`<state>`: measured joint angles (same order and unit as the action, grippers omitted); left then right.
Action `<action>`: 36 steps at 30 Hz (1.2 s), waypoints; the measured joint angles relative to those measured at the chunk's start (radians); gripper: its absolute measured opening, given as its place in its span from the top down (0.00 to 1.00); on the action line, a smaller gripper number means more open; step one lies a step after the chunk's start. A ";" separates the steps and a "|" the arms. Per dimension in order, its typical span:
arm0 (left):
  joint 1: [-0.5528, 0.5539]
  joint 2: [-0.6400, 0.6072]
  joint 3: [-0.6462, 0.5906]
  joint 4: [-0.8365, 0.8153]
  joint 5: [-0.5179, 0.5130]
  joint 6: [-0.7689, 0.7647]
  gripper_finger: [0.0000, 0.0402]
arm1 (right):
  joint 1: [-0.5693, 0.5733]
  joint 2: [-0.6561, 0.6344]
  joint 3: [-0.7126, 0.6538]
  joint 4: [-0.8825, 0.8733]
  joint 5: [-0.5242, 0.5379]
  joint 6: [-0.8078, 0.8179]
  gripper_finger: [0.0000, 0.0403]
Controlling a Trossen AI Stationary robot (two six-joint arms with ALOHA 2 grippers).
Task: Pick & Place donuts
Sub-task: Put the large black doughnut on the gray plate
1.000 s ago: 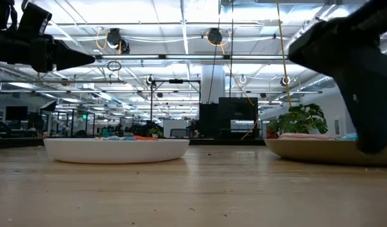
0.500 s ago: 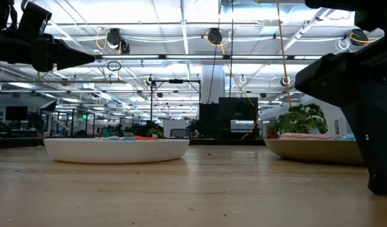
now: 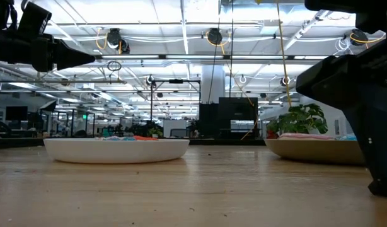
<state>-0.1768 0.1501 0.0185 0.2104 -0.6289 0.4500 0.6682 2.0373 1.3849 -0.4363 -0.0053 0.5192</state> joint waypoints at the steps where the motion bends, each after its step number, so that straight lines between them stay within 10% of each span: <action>1: 0.000 0.000 0.000 0.000 0.000 0.000 0.92 | 0.000 0.000 0.000 0.000 -0.009 0.006 0.22; 7: 0.000 0.000 0.000 -0.005 0.000 -0.006 0.92 | -0.022 0.000 0.000 -0.002 -0.072 0.069 0.37; 17: 0.000 0.000 0.000 -0.007 0.000 -0.014 0.92 | -0.049 0.004 -0.002 -0.016 -0.166 0.097 0.96; 36: 0.000 0.000 0.000 -0.014 0.000 -0.014 0.92 | -0.074 -0.336 -0.004 -0.185 -0.025 0.084 0.97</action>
<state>-0.1768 0.1505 0.0185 0.1965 -0.6289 0.4358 0.5944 1.7017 1.3808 -0.6213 -0.0307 0.6032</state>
